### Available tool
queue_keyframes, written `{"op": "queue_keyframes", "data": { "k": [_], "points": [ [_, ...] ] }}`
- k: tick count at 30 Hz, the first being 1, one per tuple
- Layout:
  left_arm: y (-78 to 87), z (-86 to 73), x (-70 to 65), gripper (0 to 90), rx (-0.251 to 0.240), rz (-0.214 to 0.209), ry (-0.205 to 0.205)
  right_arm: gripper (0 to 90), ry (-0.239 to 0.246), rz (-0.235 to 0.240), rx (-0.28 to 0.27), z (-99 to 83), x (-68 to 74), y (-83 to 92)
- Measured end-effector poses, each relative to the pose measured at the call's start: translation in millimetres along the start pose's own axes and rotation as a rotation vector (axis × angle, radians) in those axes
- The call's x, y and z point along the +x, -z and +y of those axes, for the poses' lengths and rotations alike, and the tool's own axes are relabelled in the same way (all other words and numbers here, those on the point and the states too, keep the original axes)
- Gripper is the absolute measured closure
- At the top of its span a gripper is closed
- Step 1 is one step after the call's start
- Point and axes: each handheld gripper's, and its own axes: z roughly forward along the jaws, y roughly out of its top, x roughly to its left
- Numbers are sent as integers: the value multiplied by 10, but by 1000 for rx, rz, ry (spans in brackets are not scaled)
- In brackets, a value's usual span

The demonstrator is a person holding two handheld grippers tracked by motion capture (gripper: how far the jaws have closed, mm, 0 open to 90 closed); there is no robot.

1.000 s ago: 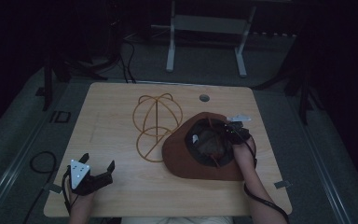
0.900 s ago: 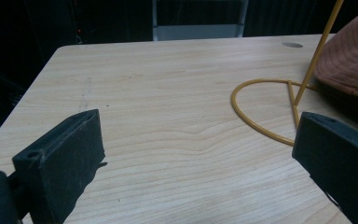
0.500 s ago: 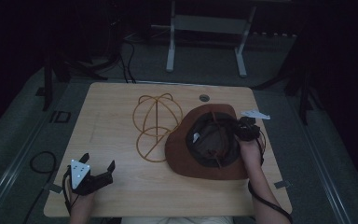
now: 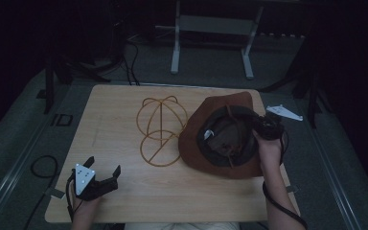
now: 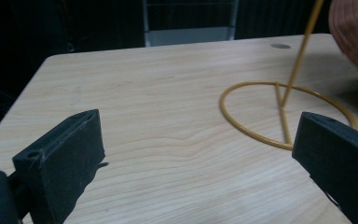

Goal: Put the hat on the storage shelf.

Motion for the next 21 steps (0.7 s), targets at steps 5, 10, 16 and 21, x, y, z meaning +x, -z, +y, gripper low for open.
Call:
{"op": "queue_keyframes", "data": {
  "k": [5,10,16,21],
  "points": [
    [23,85,-95,27,37,-40,-18,841,-21,4,-38,107,-60,134],
    [76,230,-179,27,43,-97,-60,840,-11,-4,-60,209,-105,251],
    [141,523,-181,27,13,-133,-17,841,-7,-8,-60,236,-128,292],
    [212,876,-240,28,-7,-162,-54,840,-14,-9,-61,241,-146,309]
  ]
}}
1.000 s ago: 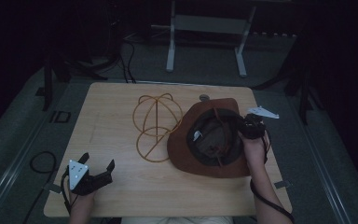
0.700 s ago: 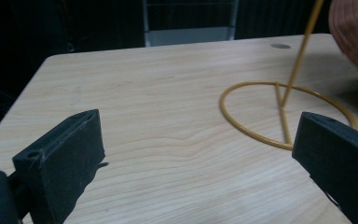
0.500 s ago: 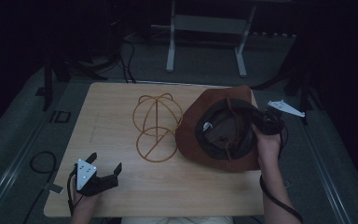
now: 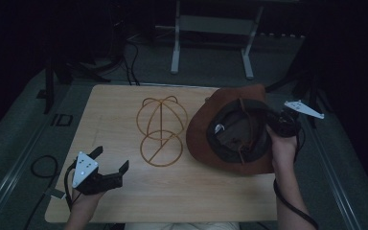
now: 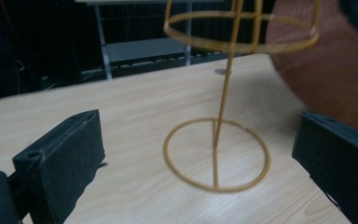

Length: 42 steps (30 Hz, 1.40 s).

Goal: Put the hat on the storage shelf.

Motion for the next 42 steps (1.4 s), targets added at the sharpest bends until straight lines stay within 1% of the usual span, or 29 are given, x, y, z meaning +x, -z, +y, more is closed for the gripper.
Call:
{"op": "queue_keyframes", "data": {
  "k": [2,3,4,5,6,8,9,10,11,13,14,16,17,19,20,21,23,24,26,29,31,34,36,37,39,40,41,42],
  "points": [
    [6,143,-26,30,-9,-3,-17,840,1,-3,-2,7,-4,8],
    [5,209,-32,31,-21,-16,-10,841,0,-1,-4,10,-8,11],
    [5,209,-32,31,-21,-16,-10,841,0,-1,-4,10,-8,11],
    [-4,338,-45,31,-38,-23,-2,841,-1,1,-4,13,-10,15],
    [-11,383,-53,36,-44,-26,-6,840,0,0,-4,18,-13,24],
    [-37,502,-91,38,-47,-25,-39,840,0,2,-3,19,-17,30],
    [-53,556,-107,38,-52,-29,-48,840,2,2,-1,17,-19,31],
    [-74,608,-123,38,-55,-25,-56,840,4,3,2,14,-20,31],
    [-99,661,-136,38,-54,-31,-61,840,4,4,4,10,-22,29],
    [-154,768,-178,38,-49,-29,-88,840,8,1,7,5,-19,34],
    [-183,822,-196,38,-49,-41,-95,840,9,3,6,3,-20,39],
    [-249,924,-235,38,-47,-44,-109,840,14,2,4,3,-20,49],
    [-287,970,-250,39,-46,-58,-110,840,14,2,2,4,-19,55],
    [-367,1048,-284,39,-46,-66,-111,840,13,5,-2,7,-20,65],
    [-406,1081,-302,46,-46,-77,-112,840,15,6,-3,10,-20,70],
    [-445,1111,-323,47,-46,-77,-115,840,15,7,-3,12,-19,76],
    [-445,1111,-323,47,-46,-77,-115,840,16,7,-6,12,-18,80],
    [-565,1187,-405,47,-42,-101,-121,840,16,11,-7,14,-14,84],
    [-628,1220,-467,47,-38,-121,-125,840,16,14,-9,12,-8,87],
    [-719,1255,-580,54,-33,-139,-148,840,13,18,-13,10,-6,98],
    [-796,1292,-664,54,-28,-165,-157,840,8,22,-14,9,-9,105],
    [-904,1356,-790,54,-32,-186,-170,839,11,25,-16,17,-11,128],
    [-979,1405,-869,54,-27,-213,-174,839,12,26,-20,24,-18,145],
    [-1019,1427,-914,54,-23,-214,-181,839,10,25,-20,28,-21,155],
    [-1095,1464,-994,54,-18,-235,-188,839,6,26,-24,35,-34,174],
    [-1095,1464,-994,54,-18,-235,-188,839,9,24,-25,39,-39,184],
    [-1171,1492,-1083,54,-8,-252,-204,839,11,25,-27,41,-43,192],
    [-1206,1502,-1129,54,-3,-261,-209,839,8,27,-29,46,-47,206]
  ]
}}
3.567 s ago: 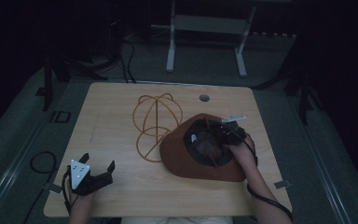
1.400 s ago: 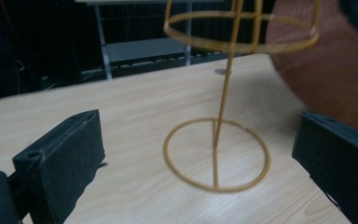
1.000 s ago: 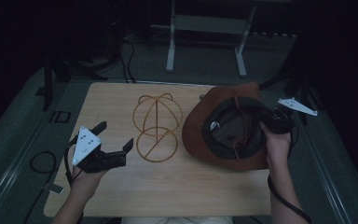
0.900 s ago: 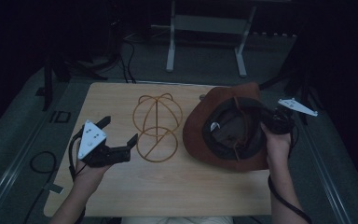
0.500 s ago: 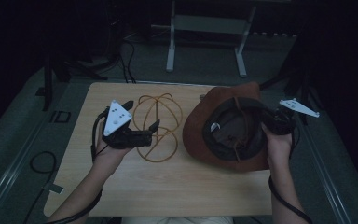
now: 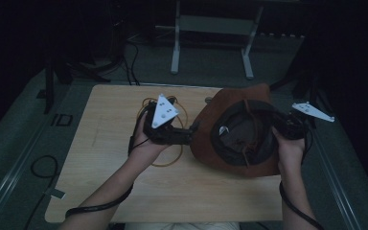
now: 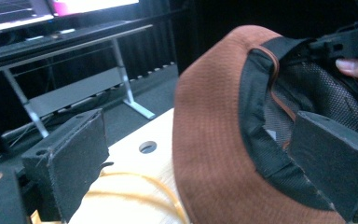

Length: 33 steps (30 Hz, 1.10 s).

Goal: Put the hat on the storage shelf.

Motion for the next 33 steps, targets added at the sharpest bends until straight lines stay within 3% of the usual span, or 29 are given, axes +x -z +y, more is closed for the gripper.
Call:
{"op": "queue_keyframes", "data": {
  "k": [7,12,14,22,28,31,33],
  "points": [
    [-300,51,-228,54,29,-43,-26,839,4,9,-16,29,-4,80],
    [-480,-20,-394,61,52,-62,-30,839,7,15,-28,34,5,144],
    [-552,-48,-449,61,64,-68,-50,839,6,21,-34,26,16,177],
    [-806,-117,-626,60,75,-51,-48,839,4,44,-49,-23,63,268],
    [-1001,-160,-711,61,129,3,-78,838,12,58,-64,-67,117,374],
    [-1071,-144,-704,140,135,29,-65,837,31,56,-66,-83,160,429],
    [-1112,-136,-710,158,140,73,-77,836,40,67,-57,-103,192,442]
  ]
}}
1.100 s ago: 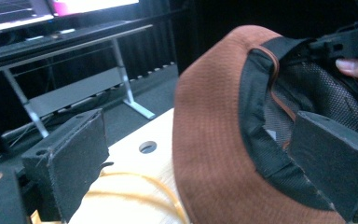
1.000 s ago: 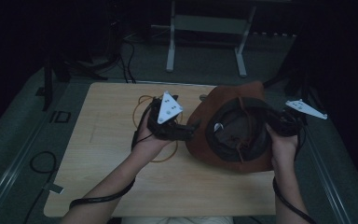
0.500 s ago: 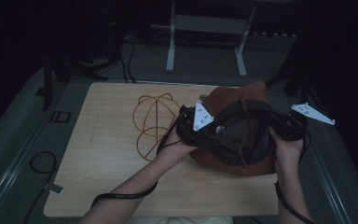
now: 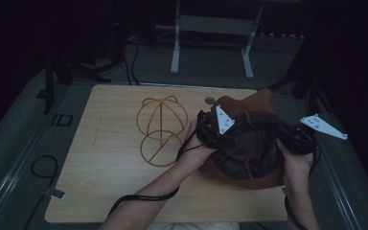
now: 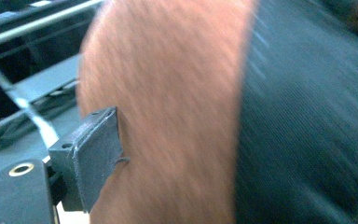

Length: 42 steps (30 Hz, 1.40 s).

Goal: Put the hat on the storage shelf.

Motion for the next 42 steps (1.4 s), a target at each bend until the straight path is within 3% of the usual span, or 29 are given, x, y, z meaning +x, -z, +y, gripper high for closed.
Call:
{"op": "queue_keyframes", "data": {
  "k": [3,4,7,9,12,18,22,26,30,34,38,42],
  "points": [
    [-33,-3,-10,289,11,35,-6,837,-1,3,0,-23,29,10],
    [-44,-9,-5,289,13,56,2,837,1,4,0,-30,35,14],
    [-56,-22,8,586,15,89,12,837,4,2,7,-65,57,20],
    [-48,-22,22,718,1,94,29,837,5,3,16,-90,65,13],
    [-35,-2,23,832,-10,91,26,836,-1,11,24,-125,80,-3],
    [16,50,49,861,-25,91,-3,804,-4,14,10,-144,99,28],
    [52,75,85,863,-48,81,3,753,4,23,1,-140,130,81],
    [73,79,116,864,-57,78,12,648,29,32,10,-152,162,139],
    [93,75,111,866,-71,87,-8,494,44,80,44,-185,148,211],
    [113,61,159,866,-91,88,6,433,57,125,59,-214,120,331],
    [162,16,202,866,-136,80,4,414,86,125,44,-200,54,501],
    [206,-44,204,865,-168,45,-3,400,94,91,14,-171,-142,601]
  ]
}}
